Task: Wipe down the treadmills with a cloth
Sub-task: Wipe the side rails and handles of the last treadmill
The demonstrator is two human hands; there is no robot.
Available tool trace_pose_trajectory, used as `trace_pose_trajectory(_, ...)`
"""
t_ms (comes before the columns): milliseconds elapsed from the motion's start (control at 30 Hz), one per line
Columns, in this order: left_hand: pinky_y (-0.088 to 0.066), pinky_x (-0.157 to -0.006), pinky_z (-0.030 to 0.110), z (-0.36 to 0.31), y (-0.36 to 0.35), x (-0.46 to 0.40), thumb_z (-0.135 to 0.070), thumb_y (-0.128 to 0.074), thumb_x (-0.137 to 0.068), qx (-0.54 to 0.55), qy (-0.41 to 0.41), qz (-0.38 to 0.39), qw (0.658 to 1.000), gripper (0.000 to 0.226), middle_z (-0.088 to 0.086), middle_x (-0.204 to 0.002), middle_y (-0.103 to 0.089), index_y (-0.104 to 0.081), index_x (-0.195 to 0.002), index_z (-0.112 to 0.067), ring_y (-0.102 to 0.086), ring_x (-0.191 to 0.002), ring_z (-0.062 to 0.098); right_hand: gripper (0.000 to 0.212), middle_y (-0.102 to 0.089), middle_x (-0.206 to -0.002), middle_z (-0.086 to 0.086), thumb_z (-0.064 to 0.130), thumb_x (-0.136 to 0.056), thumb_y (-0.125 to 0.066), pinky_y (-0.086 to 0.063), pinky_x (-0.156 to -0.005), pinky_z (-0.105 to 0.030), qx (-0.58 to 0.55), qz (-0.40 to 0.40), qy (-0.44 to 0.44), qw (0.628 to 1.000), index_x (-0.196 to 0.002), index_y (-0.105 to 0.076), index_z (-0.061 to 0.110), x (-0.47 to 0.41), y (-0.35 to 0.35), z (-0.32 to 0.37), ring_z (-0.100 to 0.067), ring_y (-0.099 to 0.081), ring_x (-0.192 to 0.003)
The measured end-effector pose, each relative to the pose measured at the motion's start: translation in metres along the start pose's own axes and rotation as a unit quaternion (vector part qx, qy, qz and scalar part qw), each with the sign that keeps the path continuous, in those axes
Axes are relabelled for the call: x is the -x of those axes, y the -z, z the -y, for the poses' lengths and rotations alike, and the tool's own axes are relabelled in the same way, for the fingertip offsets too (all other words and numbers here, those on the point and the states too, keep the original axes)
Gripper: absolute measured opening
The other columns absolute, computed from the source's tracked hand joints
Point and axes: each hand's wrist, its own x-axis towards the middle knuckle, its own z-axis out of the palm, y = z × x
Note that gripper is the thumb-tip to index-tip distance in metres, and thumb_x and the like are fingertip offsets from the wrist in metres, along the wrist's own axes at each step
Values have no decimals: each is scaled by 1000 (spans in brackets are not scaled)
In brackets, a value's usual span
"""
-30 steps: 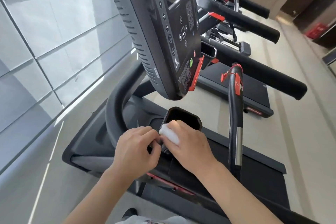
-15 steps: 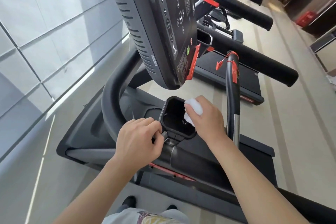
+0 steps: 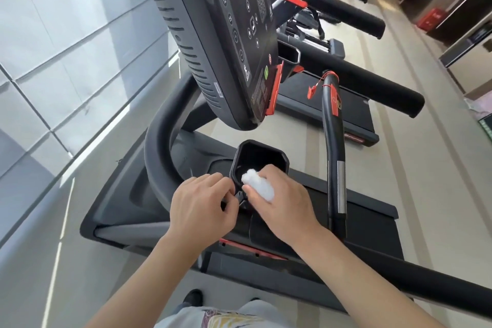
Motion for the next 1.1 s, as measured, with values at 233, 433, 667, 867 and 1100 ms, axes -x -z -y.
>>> trace_pose_trajectory(233,-45,-57,32,3,0,1,-9,-56,-81,1,38,-27,999,34,-7,-72,-59,-75,-109,-13,-52,-62,17,33,-60,-97,2,51,-104,-52,-50,-63,-44,23,14,74,997,-108,-54,17,-55,-19,16,-30,-65,-81)
trace_pose_trajectory(433,-42,-53,36,3,-4,2,-9,-58,-79,-10,6,-40,999,17,-9,-63,-58,-72,-73,-17,-52,-55,19,33,-62,-95,-3,45,-102,-61,-38,-60,-34,68,-24,60,996,-113,-55,15,-95,-27,9,-36,-65,-80)
trace_pose_trajectory(667,-32,-50,32,6,-3,2,-2,-53,-74,11,-32,-68,997,19,-6,-56,-44,-57,-60,-14,-37,-52,19,24,-62,-96,8,48,-96,-63,-53,-70,-43,4,79,78,994,-108,-55,29,-49,-12,22,-24,-63,-87)
trace_pose_trajectory(867,-30,-46,35,11,-3,3,0,-45,-73,38,-71,-78,994,20,-3,-56,-40,-49,-57,-11,-31,-53,18,25,-53,-83,9,53,-97,-57,-45,-58,-36,69,112,103,986,-99,-49,30,-3,6,7,-18,-51,-67)
trace_pose_trajectory(1100,-31,-50,31,10,-2,3,-1,-52,-74,28,-54,-62,996,19,-6,-58,-48,-57,-60,-12,-36,-53,18,36,-56,-87,8,62,-96,-50,-48,-55,-39,77,31,58,995,-101,-50,26,11,-4,8,-22,-55,-66)
